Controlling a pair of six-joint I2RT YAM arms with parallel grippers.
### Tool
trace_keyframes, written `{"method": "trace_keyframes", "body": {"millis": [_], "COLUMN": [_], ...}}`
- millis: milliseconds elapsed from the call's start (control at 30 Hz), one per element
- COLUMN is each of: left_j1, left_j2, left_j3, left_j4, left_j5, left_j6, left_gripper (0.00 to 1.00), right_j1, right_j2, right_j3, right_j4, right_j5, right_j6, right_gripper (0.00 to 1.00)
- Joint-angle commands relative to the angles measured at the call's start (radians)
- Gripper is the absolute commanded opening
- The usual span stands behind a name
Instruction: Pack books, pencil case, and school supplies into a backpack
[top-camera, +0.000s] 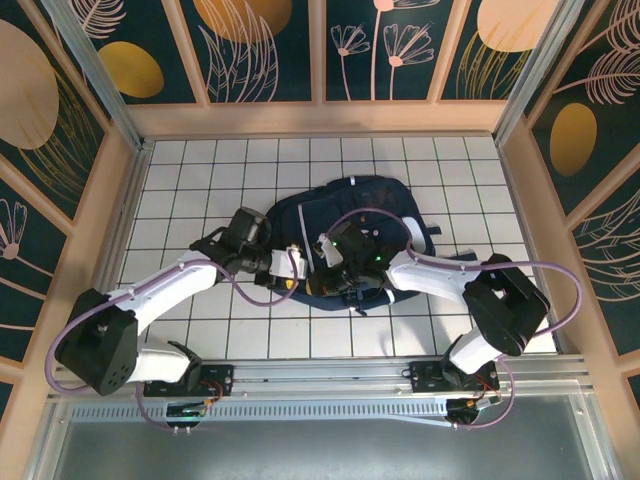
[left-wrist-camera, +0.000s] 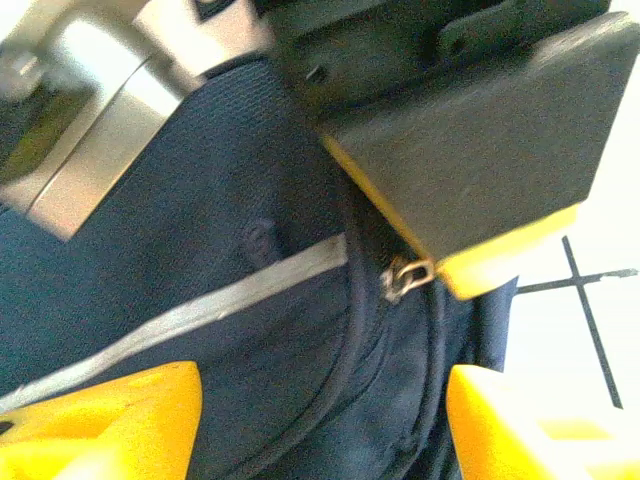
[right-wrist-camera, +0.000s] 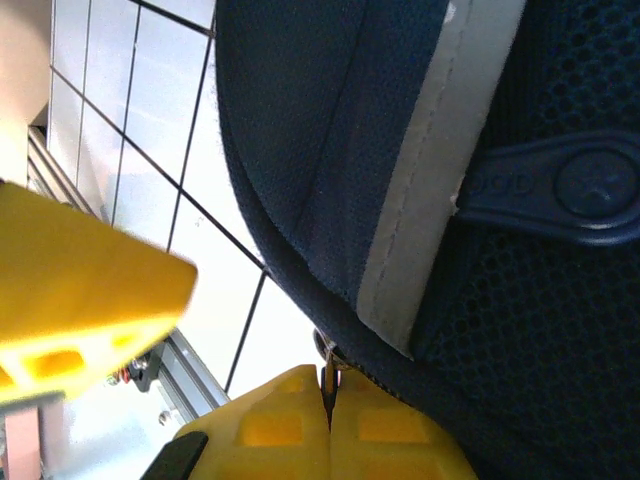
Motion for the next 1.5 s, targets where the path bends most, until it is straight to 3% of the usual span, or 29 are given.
{"method": "trace_keyframes", "body": {"millis": [0, 267, 300, 367, 400, 733, 933, 1233, 1367, 1467], "left_j1": [-0.021, -0.049, -0.050, -0.050, -0.050, -0.039, -0.029, 0.012, 0.020, 0.012], "left_j2": [0.039, 0.153, 0.163, 0.168, 0.164, 0.100, 0.075, 0.032, 0.007, 0.006], "left_j3": [0.012, 0.004, -0.002, -0.007, -0.008, -0.016, -0.058, -0.083, -0.083, -0.092], "left_j4": [-0.007, 0.117, 0.128, 0.134, 0.134, 0.086, 0.141, 0.083, 0.108, 0.174], "left_j5": [-0.014, -0.043, -0.049, -0.047, -0.040, -0.038, -0.010, -0.010, 0.018, 0.100], "left_j6": [-0.012, -0.062, -0.068, -0.076, -0.078, -0.051, -0.077, -0.034, -0.113, -0.209], "left_gripper": [0.62, 0.51, 0.40, 0.09, 0.00, 0.00, 0.00, 0.00, 0.00, 0.00], "right_j1": [-0.001, -0.008, -0.009, -0.013, -0.015, -0.098, -0.124, -0.146, -0.152, -0.074], "right_j2": [-0.037, -0.061, -0.062, -0.066, -0.070, -0.090, -0.135, -0.126, -0.140, -0.163], "right_j3": [-0.026, -0.037, -0.037, -0.038, -0.038, 0.008, -0.045, -0.043, -0.050, -0.031], "right_j4": [0.013, 0.013, 0.010, -0.003, -0.015, -0.335, -0.355, -0.378, -0.371, -0.311], "right_j5": [-0.049, -0.030, -0.031, -0.026, -0.024, 0.107, 0.095, 0.133, 0.149, 0.086], "right_j6": [-0.030, -0.020, -0.019, -0.024, -0.030, -0.157, -0.202, -0.214, -0.175, -0.143], "right_gripper": [0.00, 0.00, 0.00, 0.00, 0.00, 0.00, 0.00, 0.00, 0.00, 0.00]}}
